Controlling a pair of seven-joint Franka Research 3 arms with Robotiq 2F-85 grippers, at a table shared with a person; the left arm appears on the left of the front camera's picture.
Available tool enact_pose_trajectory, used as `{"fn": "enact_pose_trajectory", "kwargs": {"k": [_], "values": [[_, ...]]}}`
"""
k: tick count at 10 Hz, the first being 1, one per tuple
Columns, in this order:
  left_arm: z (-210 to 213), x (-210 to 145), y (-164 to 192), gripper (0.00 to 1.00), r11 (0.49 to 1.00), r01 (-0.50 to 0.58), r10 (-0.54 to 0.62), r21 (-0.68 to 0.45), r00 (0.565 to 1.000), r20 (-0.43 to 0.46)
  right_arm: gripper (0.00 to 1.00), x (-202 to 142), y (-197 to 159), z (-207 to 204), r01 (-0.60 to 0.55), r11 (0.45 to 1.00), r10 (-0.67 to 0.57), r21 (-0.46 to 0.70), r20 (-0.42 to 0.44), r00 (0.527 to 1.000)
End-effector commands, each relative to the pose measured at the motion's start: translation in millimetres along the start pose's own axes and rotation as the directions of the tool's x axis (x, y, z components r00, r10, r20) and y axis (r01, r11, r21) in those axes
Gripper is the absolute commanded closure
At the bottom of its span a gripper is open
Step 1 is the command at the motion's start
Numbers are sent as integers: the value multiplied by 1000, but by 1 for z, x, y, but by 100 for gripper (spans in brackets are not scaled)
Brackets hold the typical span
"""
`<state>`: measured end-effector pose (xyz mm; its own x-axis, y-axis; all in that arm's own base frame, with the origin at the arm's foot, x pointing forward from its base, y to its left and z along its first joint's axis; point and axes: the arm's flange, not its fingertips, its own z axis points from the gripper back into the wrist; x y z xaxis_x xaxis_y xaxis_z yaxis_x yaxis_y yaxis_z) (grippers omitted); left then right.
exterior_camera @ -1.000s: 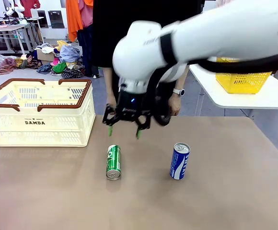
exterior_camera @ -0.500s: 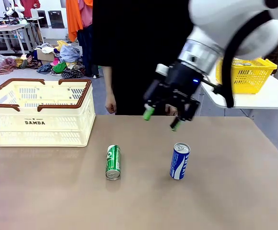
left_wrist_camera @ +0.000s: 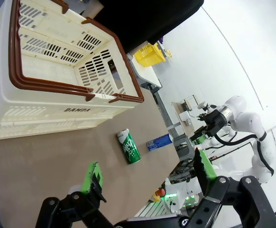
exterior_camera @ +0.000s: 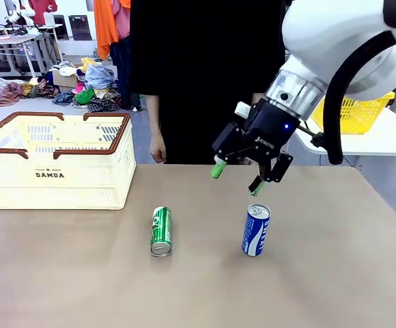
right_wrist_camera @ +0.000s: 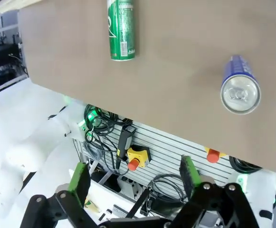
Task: Place the drinks into the Shopping basket.
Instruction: Pick up one drink and place it into the Shopping basket.
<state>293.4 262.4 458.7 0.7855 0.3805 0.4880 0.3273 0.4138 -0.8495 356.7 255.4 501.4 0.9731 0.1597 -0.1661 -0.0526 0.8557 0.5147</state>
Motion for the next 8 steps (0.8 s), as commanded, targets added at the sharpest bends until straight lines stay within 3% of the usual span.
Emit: {"fn": "enact_pose_trajectory", "kwargs": {"k": [1, 2, 3, 5, 6, 8], "values": [[0, 1, -3, 0, 1000, 4, -4, -16, 1000, 12, 0, 18, -7, -8, -2, 998, 2, 60, -9, 1000], [0, 1, -3, 0, 1000, 4, -4, -16, 1000, 12, 0, 16, -18, 20, -8, 993, 6, 120, 22, 1000], [0, 1, -3, 0, 1000, 4, -4, -16, 1000, 12, 0, 5, -50, 79, 10, 973, -39, 229, 122, 992], [0, 1, -3, 0, 1000, 4, -4, -16, 1000, 12, 0, -26, -133, 169, 101, 906, -188, 412, 175, 966], [0, 1, -3, 0, 1000, 4, -4, -16, 1000, 12, 0, -43, -183, 202, 150, 842, -282, 518, 186, 941], [0, 1, -3, 0, 1000, 4, -4, -16, 1000, 12, 0, -91, -279, 246, 110, 675, -384, 729, 220, 897]]}}
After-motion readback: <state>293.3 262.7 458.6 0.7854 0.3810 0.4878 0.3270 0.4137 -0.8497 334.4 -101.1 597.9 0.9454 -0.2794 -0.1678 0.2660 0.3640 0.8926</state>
